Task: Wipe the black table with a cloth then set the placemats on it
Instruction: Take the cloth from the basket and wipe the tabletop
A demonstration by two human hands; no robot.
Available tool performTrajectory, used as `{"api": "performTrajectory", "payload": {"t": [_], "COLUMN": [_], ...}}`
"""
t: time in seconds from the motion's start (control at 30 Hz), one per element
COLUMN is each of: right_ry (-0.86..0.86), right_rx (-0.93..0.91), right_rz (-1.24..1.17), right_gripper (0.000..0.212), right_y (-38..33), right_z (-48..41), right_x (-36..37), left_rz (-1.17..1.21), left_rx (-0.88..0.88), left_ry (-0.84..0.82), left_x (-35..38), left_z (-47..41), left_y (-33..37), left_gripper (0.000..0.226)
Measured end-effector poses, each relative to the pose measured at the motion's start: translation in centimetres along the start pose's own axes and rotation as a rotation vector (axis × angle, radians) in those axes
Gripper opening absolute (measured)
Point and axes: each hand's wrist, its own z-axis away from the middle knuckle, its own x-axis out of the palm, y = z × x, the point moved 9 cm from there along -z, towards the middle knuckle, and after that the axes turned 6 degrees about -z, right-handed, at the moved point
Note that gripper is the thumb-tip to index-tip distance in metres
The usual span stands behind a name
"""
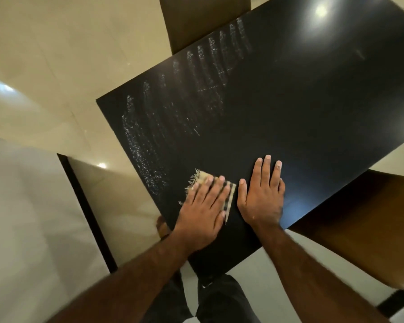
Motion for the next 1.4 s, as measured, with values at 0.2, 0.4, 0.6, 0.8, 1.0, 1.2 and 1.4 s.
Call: {"api": "performTrajectory", "payload": {"t": [0.2,0.4,0.6,0.8,1.0,1.2,1.4], "right_ry": [0.034,0.017,-0.008,-0.046,-0.043,-0.013,0.024], "right_rx": [0.069,0.119,-0.043,-0.082,-0.005,0.001,0.056], "right_rz": [-0.014,-0.019,-0.005,-0.004,-0.011,-0.033,-0.085], "right_gripper": [0.08,0.082,0.078,0.074,0.074,0.073,0.074], "right_y": [-1.3,-5.4,-13.9,-14.6,-13.9,-14.0,-13.4], "right_z": [1.0,2.5,1.9,1.3,2.9,2.8,3.2], "right_x": [0.2,1.7,3.7,4.0,4.0,3.7,3.6], "left_rz": [-0.064,-0.077,-0.047,-0.103,-0.108,-0.071,-0.079], "left_rx": [-0.038,-0.13,-0.039,0.118,0.053,0.019,0.225], "left_ry": [-0.009,0.069,0.117,0.012,0.064,0.08,0.006], "left_x": [1.1,-2.2,-2.2,-0.6,-2.9,-3.7,-1.1], "left_z": [5.8,-0.2,-0.8,4.0,0.6,-2.8,2.8], "left_y": [-7.2,-15.6,-14.2,-18.7,-23.7,-19.6,-13.5], "left_gripper": [0.074,0.075,0.073,0.077,0.074,0.075,0.075]}}
